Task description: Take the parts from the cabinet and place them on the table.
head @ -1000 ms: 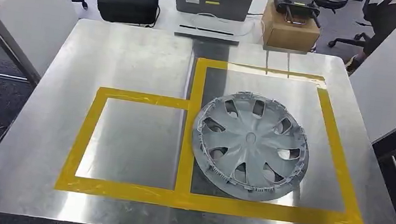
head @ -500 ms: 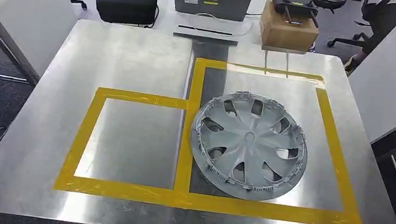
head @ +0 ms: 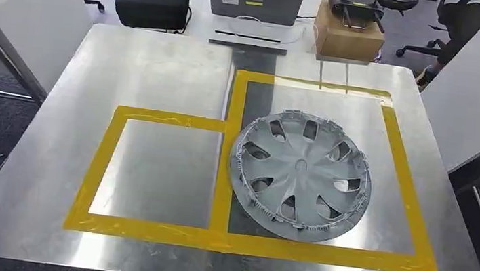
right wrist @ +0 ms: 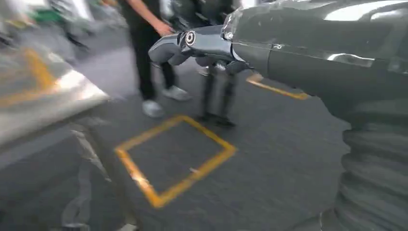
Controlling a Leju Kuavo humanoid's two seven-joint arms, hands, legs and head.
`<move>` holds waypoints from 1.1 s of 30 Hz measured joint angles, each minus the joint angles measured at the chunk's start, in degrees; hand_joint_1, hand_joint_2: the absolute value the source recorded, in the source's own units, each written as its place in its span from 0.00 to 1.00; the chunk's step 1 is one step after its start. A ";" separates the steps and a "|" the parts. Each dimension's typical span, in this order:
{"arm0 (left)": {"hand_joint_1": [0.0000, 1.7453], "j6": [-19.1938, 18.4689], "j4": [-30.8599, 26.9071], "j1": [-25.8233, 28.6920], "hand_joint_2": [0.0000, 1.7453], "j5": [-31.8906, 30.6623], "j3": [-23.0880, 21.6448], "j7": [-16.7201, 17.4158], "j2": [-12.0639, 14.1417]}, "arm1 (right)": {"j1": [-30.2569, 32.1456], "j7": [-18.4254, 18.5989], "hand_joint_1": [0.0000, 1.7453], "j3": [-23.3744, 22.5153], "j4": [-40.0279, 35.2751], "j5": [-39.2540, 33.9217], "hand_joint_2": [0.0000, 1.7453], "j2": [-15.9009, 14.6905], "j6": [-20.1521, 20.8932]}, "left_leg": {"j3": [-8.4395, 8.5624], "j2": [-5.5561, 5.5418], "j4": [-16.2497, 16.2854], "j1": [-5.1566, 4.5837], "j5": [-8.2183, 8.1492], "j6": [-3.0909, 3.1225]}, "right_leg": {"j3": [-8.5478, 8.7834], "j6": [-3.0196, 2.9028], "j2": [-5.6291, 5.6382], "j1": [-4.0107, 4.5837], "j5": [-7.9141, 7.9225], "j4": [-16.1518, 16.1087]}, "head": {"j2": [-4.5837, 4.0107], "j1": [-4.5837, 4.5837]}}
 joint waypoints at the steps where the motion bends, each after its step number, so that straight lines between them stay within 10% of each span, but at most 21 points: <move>1: 0.00 0.09 0.00 -0.03 0.00 0.15 0.00 0.06 0.00 | -0.90 -0.30 0.00 0.67 2.62 -0.95 1.00 0.80 -0.65 | 0.01 0.09 0.00 0.03 0.00 0.00 | 0.00 0.00 0.07 0.02 0.00 0.00 | 0.00 -0.02; 19: 0.00 1.11 0.00 -0.57 0.00 -0.24 0.00 0.68 0.17 | -11.30 -6.64 0.00 14.53 38.87 -3.10 1.00 17.50 6.84 | 0.11 1.24 -0.05 0.17 -0.04 -0.05 | -0.10 -0.04 0.73 0.07 0.08 0.18 | 0.00 -0.02; 20: 0.00 1.09 0.00 -0.57 0.00 -0.37 0.00 0.68 0.22 | -11.46 -6.82 0.00 14.95 39.92 -3.97 0.00 18.29 8.54 | 0.11 1.24 -0.05 0.17 -0.03 -0.05 | -0.09 -0.04 0.72 0.06 0.08 0.20 | 0.00 -0.04; 33: 0.00 1.09 0.00 -0.60 0.00 -1.29 0.00 -0.33 0.50 | -12.14 -12.70 0.00 20.54 46.81 -3.97 0.00 28.61 19.39 | 0.12 1.36 -0.05 0.17 -0.03 -0.05 | -0.09 -0.05 0.77 0.05 0.08 0.24 | 0.00 -0.04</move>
